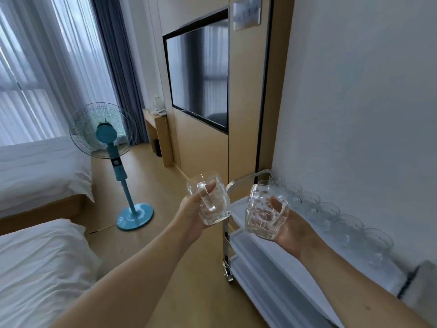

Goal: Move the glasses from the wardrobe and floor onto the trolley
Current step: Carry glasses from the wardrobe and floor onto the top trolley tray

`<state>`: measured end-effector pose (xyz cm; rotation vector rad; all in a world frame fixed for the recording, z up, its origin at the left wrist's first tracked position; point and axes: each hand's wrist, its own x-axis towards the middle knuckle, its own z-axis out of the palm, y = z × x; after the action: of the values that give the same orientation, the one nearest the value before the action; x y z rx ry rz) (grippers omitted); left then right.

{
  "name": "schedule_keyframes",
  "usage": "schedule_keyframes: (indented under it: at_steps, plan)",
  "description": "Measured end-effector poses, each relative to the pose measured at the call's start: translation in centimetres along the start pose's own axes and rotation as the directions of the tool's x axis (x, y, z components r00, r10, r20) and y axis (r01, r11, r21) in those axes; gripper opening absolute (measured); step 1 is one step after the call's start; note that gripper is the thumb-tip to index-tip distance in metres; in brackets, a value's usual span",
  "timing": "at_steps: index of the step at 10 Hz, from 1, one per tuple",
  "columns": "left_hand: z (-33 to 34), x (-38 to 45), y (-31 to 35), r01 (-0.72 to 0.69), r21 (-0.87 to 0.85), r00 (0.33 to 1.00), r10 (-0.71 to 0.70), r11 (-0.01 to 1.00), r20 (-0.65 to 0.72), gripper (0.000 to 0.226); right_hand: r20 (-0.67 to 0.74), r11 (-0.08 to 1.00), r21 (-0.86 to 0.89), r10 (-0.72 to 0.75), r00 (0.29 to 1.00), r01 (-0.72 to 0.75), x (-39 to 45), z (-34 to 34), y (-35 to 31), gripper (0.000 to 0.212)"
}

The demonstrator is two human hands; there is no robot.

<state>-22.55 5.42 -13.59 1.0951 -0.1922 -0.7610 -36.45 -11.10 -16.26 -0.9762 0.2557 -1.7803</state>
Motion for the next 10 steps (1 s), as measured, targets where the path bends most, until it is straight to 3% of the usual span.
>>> schedule_keyframes:
  at_steps: [1,2,4,6,8,10]
  plan:
    - [-0.4,2.7,0.4,0.014,0.056,0.998,-0.017,0.998,0.062,0.076,0.303,0.275,-0.290,0.935,0.184,-0.917,2.5,-1.6,2.3,0.029]
    - [-1.0,5.0,0.5,0.016,0.110,0.991,-0.030,0.994,0.127,0.079,0.298,0.296,-0.270,0.931,0.212,-0.916,2.3,-0.9,3.7,0.038]
    - [-1.5,9.9,-0.7,0.103,0.147,0.979,-0.127,0.984,0.162,0.060,0.225,0.333,-0.311,0.936,0.272,-0.890,1.8,-2.4,5.7,0.020]
    - [0.0,13.6,-4.1,0.218,0.199,0.959,-0.248,0.955,0.138,0.055,0.090,0.317,-0.317,0.948,0.304,-0.894,2.2,-5.1,6.5,0.040]
    - [3.6,18.0,-7.5,0.216,0.296,0.959,-0.259,0.931,0.115,0.080,0.028,0.326,-0.260,0.943,0.331,-0.909,5.5,-8.4,9.7,0.034]
    - [7.7,22.6,-11.0,0.286,0.401,0.937,-0.341,0.870,0.071,0.102,-0.034,0.304,-0.228,0.947,0.320,-0.925,9.0,-11.3,13.0,0.060]
